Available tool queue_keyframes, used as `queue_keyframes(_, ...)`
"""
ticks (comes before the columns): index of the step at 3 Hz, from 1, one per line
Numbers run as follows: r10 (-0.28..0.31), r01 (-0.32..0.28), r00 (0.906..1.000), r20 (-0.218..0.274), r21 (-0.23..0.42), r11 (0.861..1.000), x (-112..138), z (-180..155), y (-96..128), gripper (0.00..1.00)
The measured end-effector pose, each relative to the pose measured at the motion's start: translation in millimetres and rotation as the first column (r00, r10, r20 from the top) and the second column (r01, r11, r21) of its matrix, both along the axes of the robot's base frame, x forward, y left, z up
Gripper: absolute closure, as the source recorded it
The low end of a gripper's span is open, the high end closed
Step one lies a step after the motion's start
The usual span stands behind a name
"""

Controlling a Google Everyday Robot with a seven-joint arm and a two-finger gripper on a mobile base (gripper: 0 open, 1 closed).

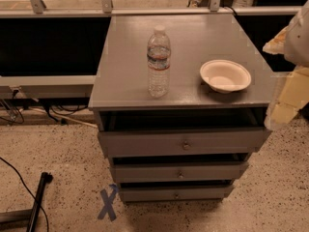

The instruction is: Open middle drawer

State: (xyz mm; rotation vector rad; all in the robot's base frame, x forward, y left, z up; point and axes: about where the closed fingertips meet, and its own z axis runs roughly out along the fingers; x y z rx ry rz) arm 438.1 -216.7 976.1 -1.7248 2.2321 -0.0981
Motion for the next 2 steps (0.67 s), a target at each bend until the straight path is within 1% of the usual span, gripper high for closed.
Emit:
queue_keyframes(1,0.0,0.0,1.0,0.0,0.0,1.0,0.0,0.0,0.0,0.0)
queue_keyframes(2,0.012,-0.013,0.9998,0.013,0.083,0.996,-2.1,-18.3,0.9,0.0)
